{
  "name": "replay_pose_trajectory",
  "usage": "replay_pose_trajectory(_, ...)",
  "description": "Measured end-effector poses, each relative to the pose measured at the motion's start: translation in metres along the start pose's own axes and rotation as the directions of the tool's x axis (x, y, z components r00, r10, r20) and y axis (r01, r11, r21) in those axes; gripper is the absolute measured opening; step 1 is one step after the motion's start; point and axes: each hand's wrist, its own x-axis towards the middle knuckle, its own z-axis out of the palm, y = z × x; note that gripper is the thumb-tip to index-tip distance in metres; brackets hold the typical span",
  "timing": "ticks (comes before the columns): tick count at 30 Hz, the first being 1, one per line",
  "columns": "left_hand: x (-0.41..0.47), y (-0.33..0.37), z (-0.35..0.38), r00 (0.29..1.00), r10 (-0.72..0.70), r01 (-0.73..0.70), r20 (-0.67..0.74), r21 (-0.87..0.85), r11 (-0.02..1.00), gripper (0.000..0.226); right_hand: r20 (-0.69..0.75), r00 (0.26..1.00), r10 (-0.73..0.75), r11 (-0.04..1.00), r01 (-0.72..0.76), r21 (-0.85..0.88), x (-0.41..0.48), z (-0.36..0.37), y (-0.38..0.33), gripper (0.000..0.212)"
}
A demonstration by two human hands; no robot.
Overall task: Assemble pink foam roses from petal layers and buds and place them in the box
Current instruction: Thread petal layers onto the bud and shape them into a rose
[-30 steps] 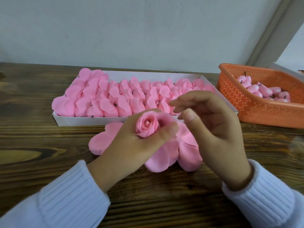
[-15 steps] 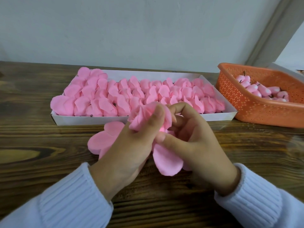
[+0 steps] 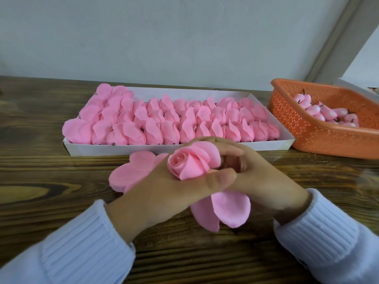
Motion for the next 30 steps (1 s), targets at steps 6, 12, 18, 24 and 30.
replay_pose_trajectory(6,0.0,-0.001,0.004,0.992,0.095,-0.088,-0.086,0.077,0.993,0.017,-0.063,0.997,0.041,0.994,-0.035,0.099,-0.001,-0.003,-0.003,0.032)
replay_pose_trajectory(12,0.002,-0.002,0.003,0.975,0.138,-0.14,-0.175,0.005,0.99,0.019,-0.267,0.952,0.147,0.985,-0.117,0.127,0.001,-0.014,0.001,0.049)
replay_pose_trajectory(18,0.004,0.0,0.005,0.962,0.149,-0.144,-0.23,0.036,0.989,0.043,-0.408,0.912,-0.041,0.994,-0.006,-0.113,0.0,-0.011,0.004,0.027)
replay_pose_trajectory(24,0.004,0.001,0.004,0.952,0.095,-0.1,-0.29,-0.002,0.995,0.039,-0.376,0.81,-0.449,0.838,0.236,-0.492,-0.004,-0.003,0.002,0.006)
replay_pose_trajectory(30,0.001,0.003,0.008,0.97,0.088,-0.076,-0.225,0.065,0.995,0.033,-0.403,0.734,-0.546,0.762,0.236,-0.603,-0.005,0.003,0.001,0.006)
